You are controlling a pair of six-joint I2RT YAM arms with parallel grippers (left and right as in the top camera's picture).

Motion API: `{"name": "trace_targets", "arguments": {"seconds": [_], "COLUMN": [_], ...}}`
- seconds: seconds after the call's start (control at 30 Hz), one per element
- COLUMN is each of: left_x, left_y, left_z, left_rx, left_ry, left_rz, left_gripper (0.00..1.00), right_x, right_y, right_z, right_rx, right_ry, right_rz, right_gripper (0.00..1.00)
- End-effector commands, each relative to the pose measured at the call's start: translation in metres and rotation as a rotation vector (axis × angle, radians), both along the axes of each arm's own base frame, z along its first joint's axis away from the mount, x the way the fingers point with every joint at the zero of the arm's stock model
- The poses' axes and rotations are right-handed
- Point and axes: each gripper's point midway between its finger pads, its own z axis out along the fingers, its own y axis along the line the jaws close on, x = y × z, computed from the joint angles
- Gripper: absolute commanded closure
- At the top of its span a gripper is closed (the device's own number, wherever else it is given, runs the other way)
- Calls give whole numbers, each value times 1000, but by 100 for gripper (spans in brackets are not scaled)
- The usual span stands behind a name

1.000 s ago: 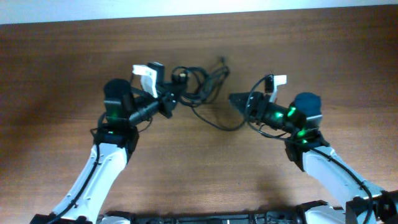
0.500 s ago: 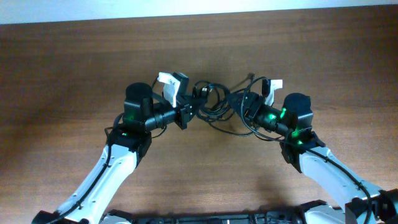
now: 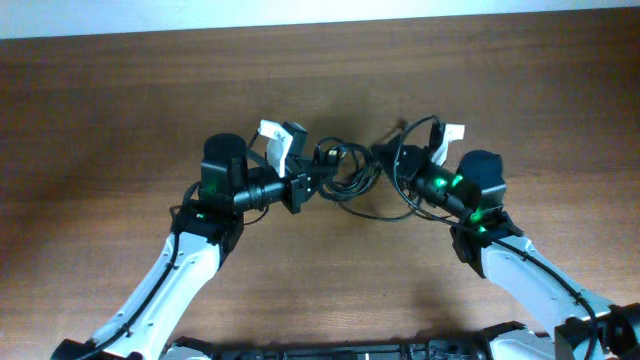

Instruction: Untangle cables

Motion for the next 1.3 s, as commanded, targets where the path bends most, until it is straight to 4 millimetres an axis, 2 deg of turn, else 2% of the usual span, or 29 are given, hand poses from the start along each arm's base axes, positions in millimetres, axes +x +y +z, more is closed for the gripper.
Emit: {"name": "trace_targets", "arguments": {"seconds": [0.0,0.07,0.1,0.23,0.37,0.43,0.5,0.57,0.63,0.73,0.77,0.8,0.87,0.93,1.03,1.1,1.13,1.27], "left_x": [12,16,17,18,27,35,46,57,66,73,72,68,64,63,57,48,39,19], "left_y": [18,32,40,77,120,136,138,128,107,89,86,80,77,77,68,54,44,25], "left_z": [-23,-42,-51,-83,-96,-92,-79,-58,-27,21,31,39,45,50,51,52,53,57], "left_rx": [116,196,239,424,594,644,639,617,578,476,448,416,386,358,314,269,234,160], "left_ry": [52,102,128,199,183,145,89,-16,-174,-350,-377,-394,-396,-382,-366,-359,-354,-340], "left_rz": [138,223,264,432,623,709,739,685,570,518,509,484,470,484,440,351,284,139], "left_gripper": [100,100,100,100,100,100,100,100,100,100,100,100,100,100,100,100,100,100], "right_x": [0,-2,-1,8,13,14,11,7,6,4,2,-1,-5,-10,-20,-31,-35,-37], "right_y": [-5,-16,-26,-73,-125,-150,-167,-175,-178,-171,-164,-152,-131,-105,-67,-37,-21,11], "right_z": [56,81,87,85,82,81,80,78,75,64,60,57,53,53,53,50,43,3], "right_rx": [53,81,100,93,110,101,87,78,77,88,82,58,28,-6,-78,-139,-166,-244], "right_ry": [-242,-350,-358,-336,-288,-285,-283,-279,-267,-209,-195,-207,-230,-279,-393,-494,-512,-391], "right_rz": [39,38,30,-34,-133,-183,-203,-203,-199,-158,-126,-78,-4,82,200,290,328,337], "right_gripper": [96,96,96,96,96,96,96,96,96,95,91,82,67,57,50,44,43,43]}}
